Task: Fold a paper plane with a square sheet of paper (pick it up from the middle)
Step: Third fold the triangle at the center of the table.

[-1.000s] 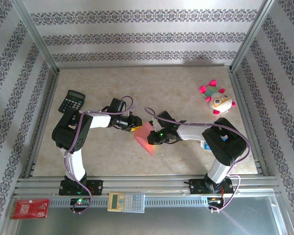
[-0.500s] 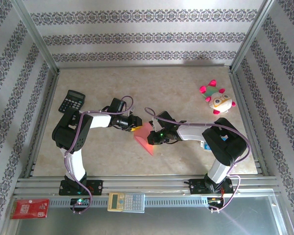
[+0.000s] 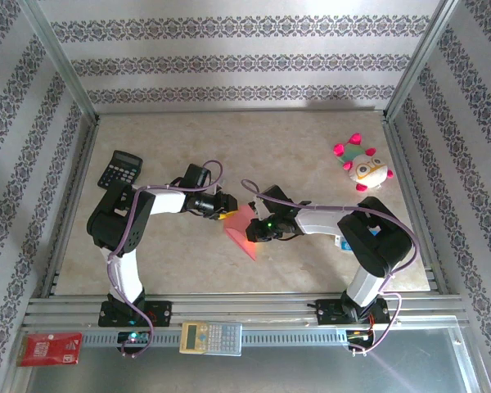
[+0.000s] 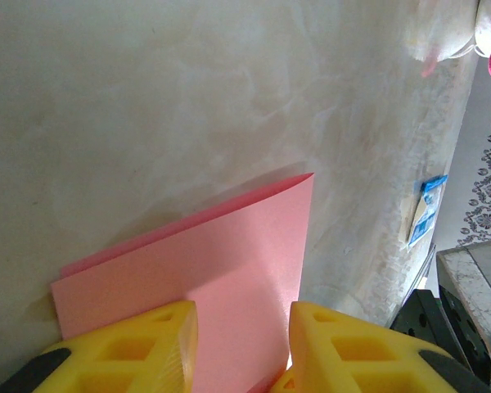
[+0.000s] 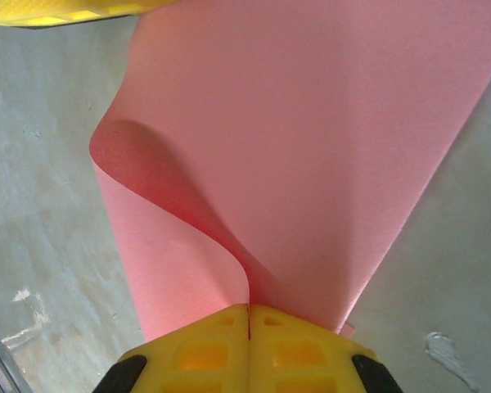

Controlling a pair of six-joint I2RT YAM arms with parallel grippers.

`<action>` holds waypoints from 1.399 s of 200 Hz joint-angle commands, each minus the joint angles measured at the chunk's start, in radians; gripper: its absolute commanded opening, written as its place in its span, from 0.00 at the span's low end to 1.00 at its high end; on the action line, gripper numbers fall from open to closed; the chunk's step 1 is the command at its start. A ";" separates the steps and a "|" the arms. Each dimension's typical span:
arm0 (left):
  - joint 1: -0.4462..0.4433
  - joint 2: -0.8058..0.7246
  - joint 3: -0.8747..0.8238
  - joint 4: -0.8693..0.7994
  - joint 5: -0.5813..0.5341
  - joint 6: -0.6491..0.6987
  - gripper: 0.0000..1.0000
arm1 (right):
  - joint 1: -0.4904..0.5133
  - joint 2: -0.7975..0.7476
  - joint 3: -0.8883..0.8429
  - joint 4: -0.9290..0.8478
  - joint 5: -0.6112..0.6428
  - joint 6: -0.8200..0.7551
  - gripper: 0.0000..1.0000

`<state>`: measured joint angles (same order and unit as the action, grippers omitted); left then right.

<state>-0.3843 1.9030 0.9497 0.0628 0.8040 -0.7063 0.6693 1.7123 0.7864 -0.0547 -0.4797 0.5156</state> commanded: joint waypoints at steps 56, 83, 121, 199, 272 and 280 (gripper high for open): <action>-0.017 0.051 -0.015 -0.075 -0.061 0.039 0.36 | -0.013 0.009 0.037 -0.020 0.004 -0.026 0.04; -0.016 0.051 -0.017 -0.073 -0.060 0.038 0.36 | -0.014 0.013 0.030 -0.019 0.008 -0.029 0.04; -0.017 0.049 -0.018 -0.076 -0.058 0.038 0.36 | -0.017 0.018 0.031 -0.017 0.012 -0.029 0.04; -0.017 0.047 -0.015 -0.081 -0.060 0.041 0.36 | -0.015 0.015 0.003 -0.008 0.016 -0.022 0.04; -0.018 0.044 -0.017 -0.084 -0.061 0.042 0.36 | -0.001 0.013 -0.029 0.022 0.028 0.002 0.04; -0.018 0.043 -0.016 -0.084 -0.060 0.042 0.36 | 0.000 0.013 -0.029 0.021 0.030 0.003 0.04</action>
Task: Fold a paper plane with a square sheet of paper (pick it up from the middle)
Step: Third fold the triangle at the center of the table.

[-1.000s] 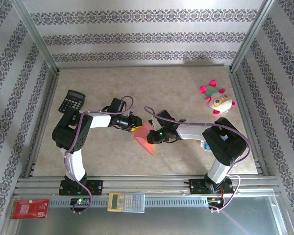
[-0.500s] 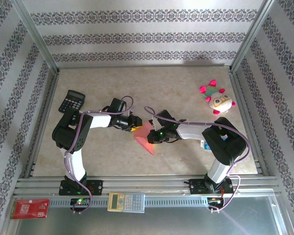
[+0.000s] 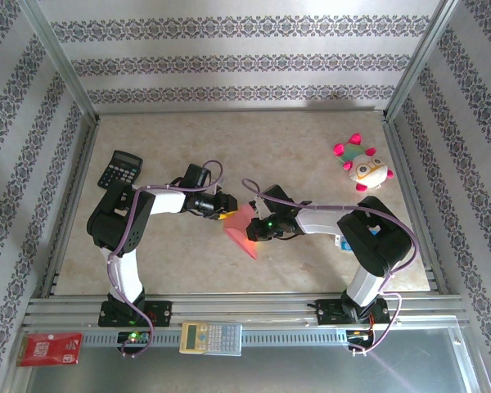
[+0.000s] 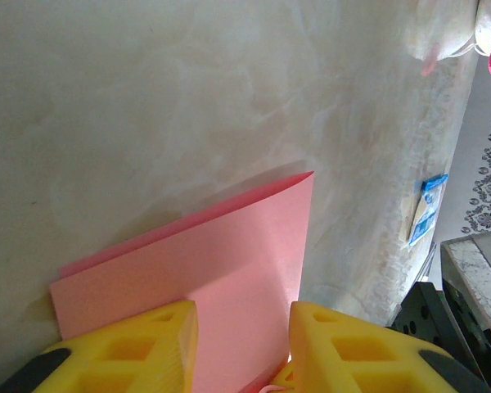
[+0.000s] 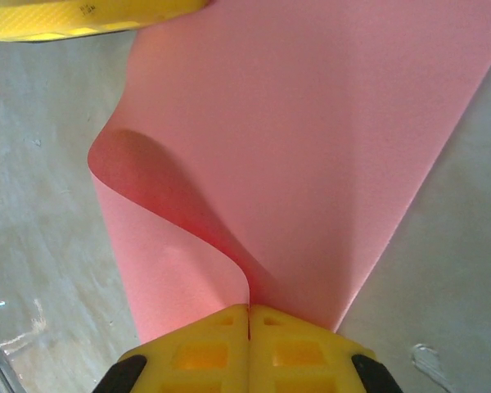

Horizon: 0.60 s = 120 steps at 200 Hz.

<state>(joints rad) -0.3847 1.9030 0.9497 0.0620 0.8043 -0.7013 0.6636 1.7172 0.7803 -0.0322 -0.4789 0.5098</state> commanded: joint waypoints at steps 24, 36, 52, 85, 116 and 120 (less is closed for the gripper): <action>-0.016 0.042 -0.013 -0.082 -0.059 0.034 0.36 | 0.009 0.011 -0.030 -0.005 0.043 0.010 0.03; -0.016 0.039 -0.007 -0.080 -0.056 0.029 0.36 | 0.010 0.009 -0.036 -0.010 0.054 0.012 0.03; -0.017 0.032 0.010 -0.077 -0.051 0.018 0.36 | 0.014 0.007 -0.041 -0.027 0.079 0.013 0.02; -0.016 0.003 0.074 -0.084 -0.047 -0.003 0.40 | 0.022 0.007 -0.058 -0.043 0.116 0.029 0.01; 0.001 -0.058 0.118 -0.117 -0.085 0.002 0.43 | 0.021 -0.002 -0.072 -0.052 0.157 0.057 0.00; 0.007 -0.073 0.114 -0.120 -0.096 0.004 0.43 | 0.022 -0.002 -0.073 -0.051 0.162 0.062 0.00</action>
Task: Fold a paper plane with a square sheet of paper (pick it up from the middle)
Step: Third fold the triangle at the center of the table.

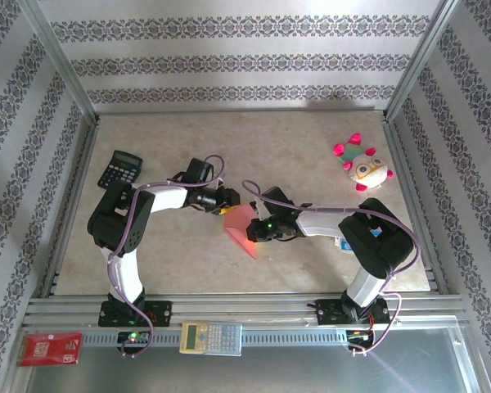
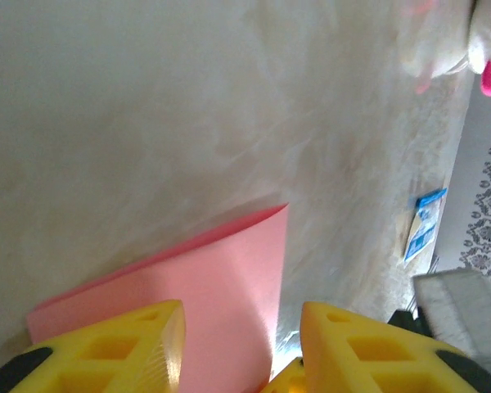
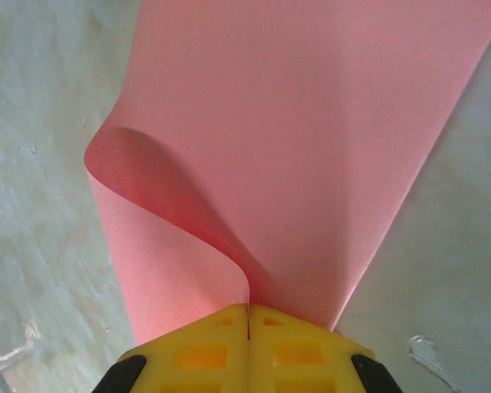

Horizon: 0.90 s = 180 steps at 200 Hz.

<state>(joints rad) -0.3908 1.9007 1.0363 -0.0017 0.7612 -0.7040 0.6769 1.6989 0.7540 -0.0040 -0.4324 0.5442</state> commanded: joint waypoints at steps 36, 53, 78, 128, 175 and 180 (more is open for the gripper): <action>0.030 -0.267 -0.115 -0.049 -0.195 -0.019 0.41 | 0.005 0.020 -0.034 -0.064 0.148 0.061 0.00; 0.026 -0.362 -0.214 -0.012 -0.200 -0.070 0.39 | 0.000 0.029 -0.013 -0.058 0.154 0.066 0.00; -0.008 -0.480 -0.343 0.030 -0.217 -0.137 0.37 | -0.010 0.056 0.041 -0.056 0.141 0.052 0.00; -0.144 -0.583 -0.485 0.130 -0.263 -0.242 0.33 | -0.028 0.112 0.122 -0.062 0.134 0.036 0.00; -0.267 -0.503 -0.510 0.320 -0.266 -0.305 0.19 | -0.030 0.123 0.116 -0.055 0.129 0.042 0.00; -0.276 -0.491 -0.508 0.338 -0.269 -0.310 0.17 | -0.030 0.123 0.113 -0.054 0.128 0.042 0.00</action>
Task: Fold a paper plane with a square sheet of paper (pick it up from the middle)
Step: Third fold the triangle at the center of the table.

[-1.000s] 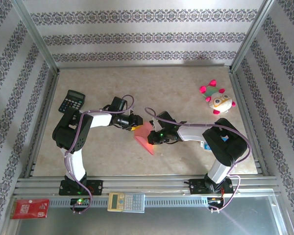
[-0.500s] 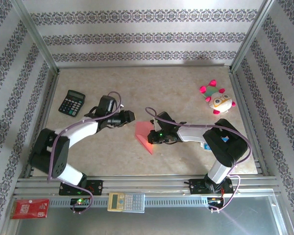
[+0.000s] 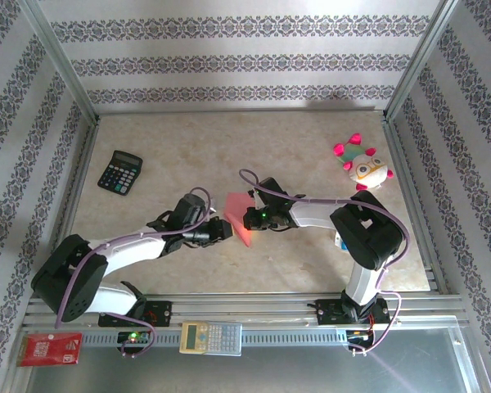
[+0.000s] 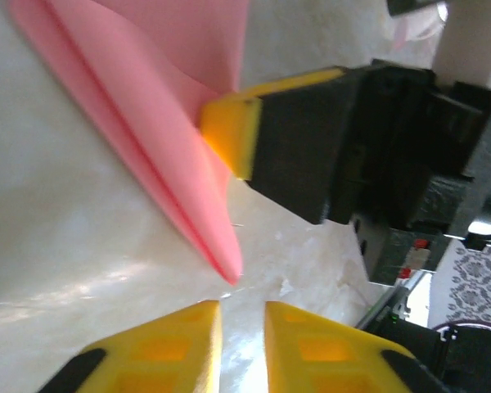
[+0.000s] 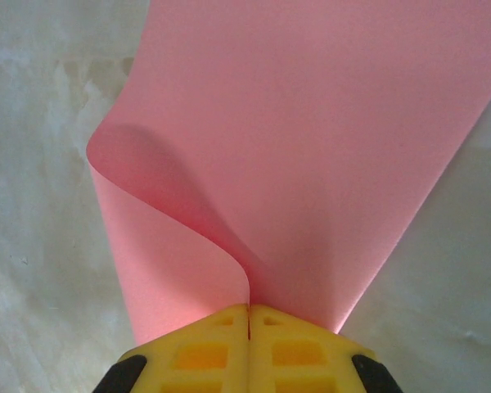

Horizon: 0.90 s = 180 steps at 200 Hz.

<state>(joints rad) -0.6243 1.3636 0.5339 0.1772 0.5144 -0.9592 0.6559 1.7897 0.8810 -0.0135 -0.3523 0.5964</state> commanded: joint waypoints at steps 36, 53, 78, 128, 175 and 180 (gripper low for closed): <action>-0.090 0.153 0.018 0.264 -0.011 -0.083 0.10 | -0.009 0.031 -0.024 -0.041 0.047 -0.006 0.00; -0.098 0.202 0.025 0.312 0.006 -0.100 0.07 | -0.010 0.030 -0.024 -0.042 0.047 -0.006 0.00; -0.106 0.251 0.038 0.355 0.021 -0.113 0.06 | -0.010 0.030 -0.022 -0.042 0.046 -0.006 0.00; -0.108 0.293 0.048 0.357 0.016 -0.108 0.06 | -0.011 0.031 -0.023 -0.045 0.045 -0.009 0.00; -0.109 0.324 0.057 0.328 0.010 -0.089 0.07 | -0.010 0.033 -0.024 -0.048 0.046 -0.011 0.00; -0.110 0.324 0.057 0.323 0.008 -0.085 0.07 | -0.010 0.032 -0.026 -0.047 0.046 -0.012 0.00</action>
<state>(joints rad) -0.7200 1.6745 0.5709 0.4873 0.5220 -1.0561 0.6559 1.7897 0.8806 -0.0132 -0.3523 0.5964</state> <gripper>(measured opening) 0.067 0.049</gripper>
